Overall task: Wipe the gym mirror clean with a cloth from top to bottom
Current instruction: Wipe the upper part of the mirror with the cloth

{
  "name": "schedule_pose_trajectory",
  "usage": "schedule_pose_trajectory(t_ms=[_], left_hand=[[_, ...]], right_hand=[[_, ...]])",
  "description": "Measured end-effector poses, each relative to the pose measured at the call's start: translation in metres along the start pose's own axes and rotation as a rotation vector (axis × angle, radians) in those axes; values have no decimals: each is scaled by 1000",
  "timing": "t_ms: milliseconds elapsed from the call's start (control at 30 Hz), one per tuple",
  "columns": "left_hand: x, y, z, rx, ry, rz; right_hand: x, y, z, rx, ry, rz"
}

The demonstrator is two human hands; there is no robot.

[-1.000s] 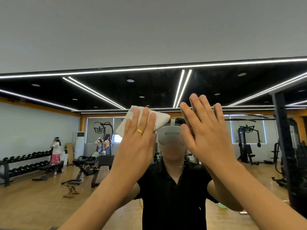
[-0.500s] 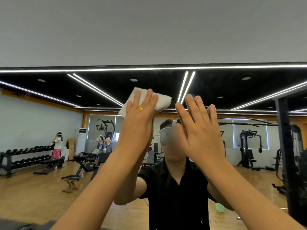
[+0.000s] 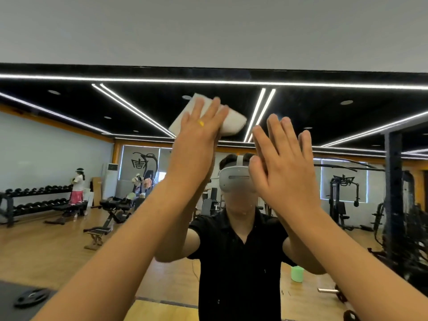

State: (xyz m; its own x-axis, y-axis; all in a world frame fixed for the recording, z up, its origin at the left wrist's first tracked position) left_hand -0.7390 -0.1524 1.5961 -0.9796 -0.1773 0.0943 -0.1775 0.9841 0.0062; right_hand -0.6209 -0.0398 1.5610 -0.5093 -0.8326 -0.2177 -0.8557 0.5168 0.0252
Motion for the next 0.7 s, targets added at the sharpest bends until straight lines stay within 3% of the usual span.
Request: schedule_pose_trajectory(t_ms=[200,467,700], left_hand=[[-11,-2,-65,-10,-22,-27],[-2,-7,2,-109,178,18],[6,1,20,-33,76,96]], right_hand=[[0,1,0,22,4,17],[-3,4,1,34,7,36],[-2,5,0,46,-3,17]])
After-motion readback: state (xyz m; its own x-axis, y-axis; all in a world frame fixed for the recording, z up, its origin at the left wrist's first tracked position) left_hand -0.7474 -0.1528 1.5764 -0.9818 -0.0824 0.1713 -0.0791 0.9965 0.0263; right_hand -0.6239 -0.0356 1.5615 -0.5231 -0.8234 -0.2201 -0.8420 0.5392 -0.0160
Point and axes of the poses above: each hand's wrist, its own z-axis away from the middle knuckle, its own y-axis out of the palm, x = y × z, the point moved 10 cm from there along -z, towards the middle knuckle, and after that the axes turned 6 degrees about -x, right-handed, at the moved point
